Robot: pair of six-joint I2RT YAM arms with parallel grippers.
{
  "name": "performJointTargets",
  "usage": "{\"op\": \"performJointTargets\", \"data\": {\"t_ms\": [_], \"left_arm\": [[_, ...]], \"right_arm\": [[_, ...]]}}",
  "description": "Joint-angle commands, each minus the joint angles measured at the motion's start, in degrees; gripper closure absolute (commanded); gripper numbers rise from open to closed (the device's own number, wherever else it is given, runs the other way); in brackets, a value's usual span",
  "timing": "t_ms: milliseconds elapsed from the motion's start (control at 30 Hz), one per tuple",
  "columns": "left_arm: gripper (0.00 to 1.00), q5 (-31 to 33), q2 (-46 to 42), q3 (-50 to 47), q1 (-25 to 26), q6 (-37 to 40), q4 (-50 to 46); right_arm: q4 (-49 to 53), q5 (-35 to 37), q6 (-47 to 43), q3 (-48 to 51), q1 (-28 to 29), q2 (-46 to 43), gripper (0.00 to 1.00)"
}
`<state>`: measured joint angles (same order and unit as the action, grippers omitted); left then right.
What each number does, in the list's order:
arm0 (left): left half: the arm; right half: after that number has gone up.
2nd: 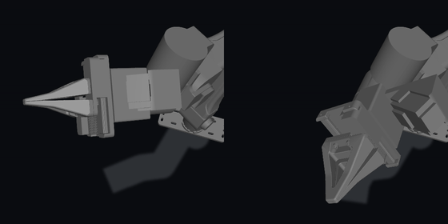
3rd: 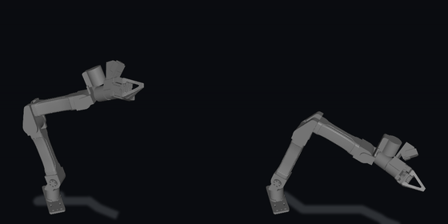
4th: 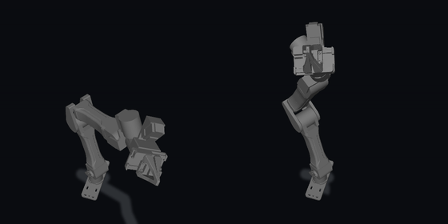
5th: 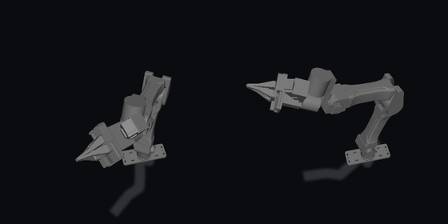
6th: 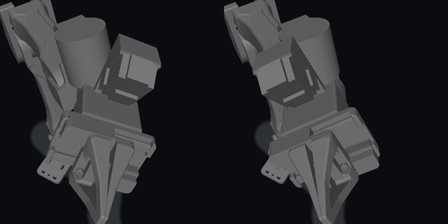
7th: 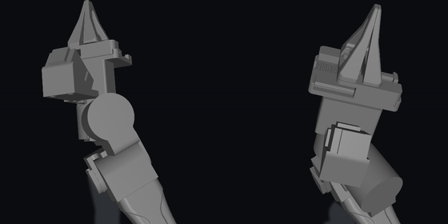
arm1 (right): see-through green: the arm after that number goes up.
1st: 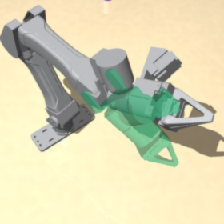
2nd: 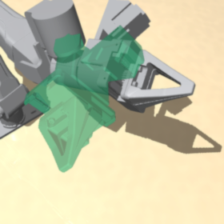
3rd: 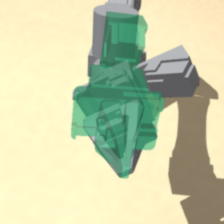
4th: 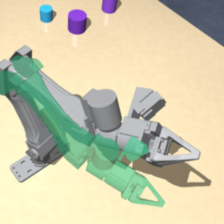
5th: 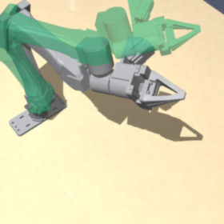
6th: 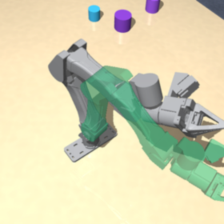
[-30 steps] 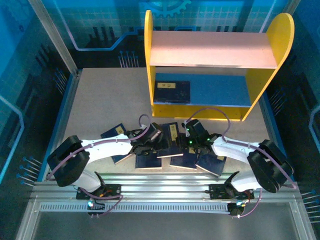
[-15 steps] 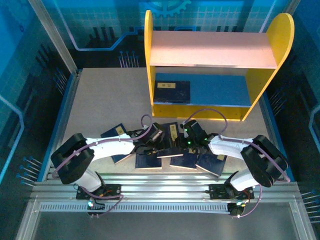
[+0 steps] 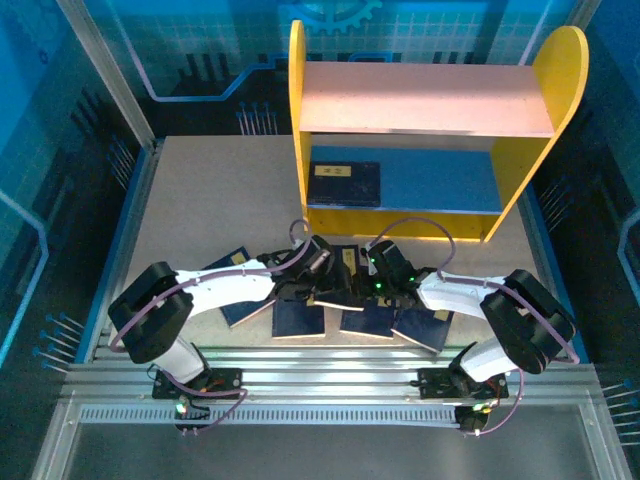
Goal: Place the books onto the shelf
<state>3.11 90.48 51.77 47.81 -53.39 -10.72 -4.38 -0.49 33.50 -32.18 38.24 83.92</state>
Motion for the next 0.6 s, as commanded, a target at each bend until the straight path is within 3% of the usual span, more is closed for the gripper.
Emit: {"op": "performJointTargets", "data": {"t_ms": [0,567], "left_arm": [[0.13,-2.16,-2.2,4.87,-0.08,4.61,2.1],[0.54,0.27,0.64,5.78,-0.26,6.49,-3.3]], "right_arm": [[0.55,-2.32,0.59,1.81,1.28,0.22,0.69],[0.95,-3.28,-0.32,2.25,1.24,-1.6,0.66]]}}
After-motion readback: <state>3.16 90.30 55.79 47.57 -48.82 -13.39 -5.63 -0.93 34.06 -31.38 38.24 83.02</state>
